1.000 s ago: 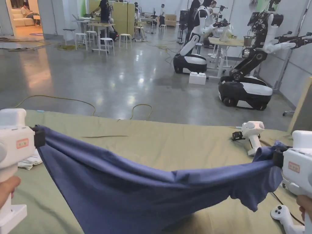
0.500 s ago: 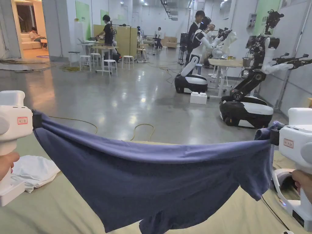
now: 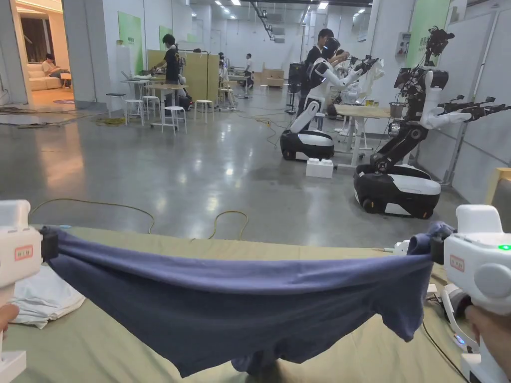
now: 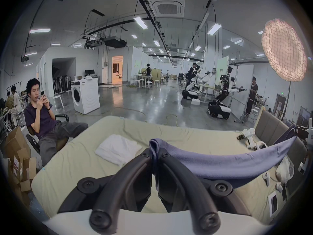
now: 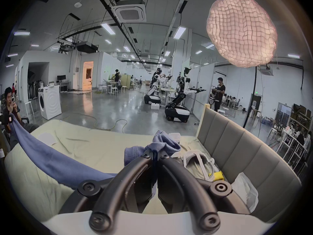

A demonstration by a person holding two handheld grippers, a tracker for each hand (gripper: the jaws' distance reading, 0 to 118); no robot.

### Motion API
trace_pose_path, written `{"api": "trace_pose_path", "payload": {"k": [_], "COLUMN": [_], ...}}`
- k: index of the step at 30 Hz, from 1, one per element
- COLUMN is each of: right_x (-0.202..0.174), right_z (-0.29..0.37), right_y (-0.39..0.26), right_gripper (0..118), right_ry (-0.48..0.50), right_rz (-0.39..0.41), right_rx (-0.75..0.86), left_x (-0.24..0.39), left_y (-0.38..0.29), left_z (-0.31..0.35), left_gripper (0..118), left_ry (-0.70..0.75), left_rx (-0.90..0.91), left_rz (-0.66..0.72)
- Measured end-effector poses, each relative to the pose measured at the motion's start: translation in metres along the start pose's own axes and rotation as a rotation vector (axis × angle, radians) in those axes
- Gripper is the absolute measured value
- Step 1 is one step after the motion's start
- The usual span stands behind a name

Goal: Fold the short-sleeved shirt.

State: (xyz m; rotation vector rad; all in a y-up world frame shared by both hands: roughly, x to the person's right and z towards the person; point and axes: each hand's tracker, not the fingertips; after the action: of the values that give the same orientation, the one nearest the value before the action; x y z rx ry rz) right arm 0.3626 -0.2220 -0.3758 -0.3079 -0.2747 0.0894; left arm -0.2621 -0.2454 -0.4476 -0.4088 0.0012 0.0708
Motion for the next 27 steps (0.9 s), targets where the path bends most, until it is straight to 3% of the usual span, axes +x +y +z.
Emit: {"api": "trace_pose_path", "payload": {"k": [4, 17, 24, 27], "right_x": [-0.008, 0.004, -0.011, -0.020], "right_z": [0.024, 0.080, 0.122, 0.143], "right_y": [-0.057, -0.235, -0.260, -0.248], "right_gripper": [4, 4, 4, 19], "right_ry": [-0.011, -0.014, -0.039, -0.044], "right_rz": [0.064, 0.100, 0.073, 0.065], "right_rx": [-0.072, -0.339, -0.405, -0.409], "left_x": [-0.008, -0.034, -0.037, -0.032], "left_y": [-0.067, -0.237, -0.264, -0.258], "left_z": [0.008, 0.069, 0.077, 0.084], "left_gripper": [6, 6, 10, 23], "left_ry": [-0.013, 0.008, 0.027, 0.081], "left_rx": [-0.089, -0.363, -0.445, -0.431], "left_rz": [0.000, 0.037, 0.033, -0.043]}}
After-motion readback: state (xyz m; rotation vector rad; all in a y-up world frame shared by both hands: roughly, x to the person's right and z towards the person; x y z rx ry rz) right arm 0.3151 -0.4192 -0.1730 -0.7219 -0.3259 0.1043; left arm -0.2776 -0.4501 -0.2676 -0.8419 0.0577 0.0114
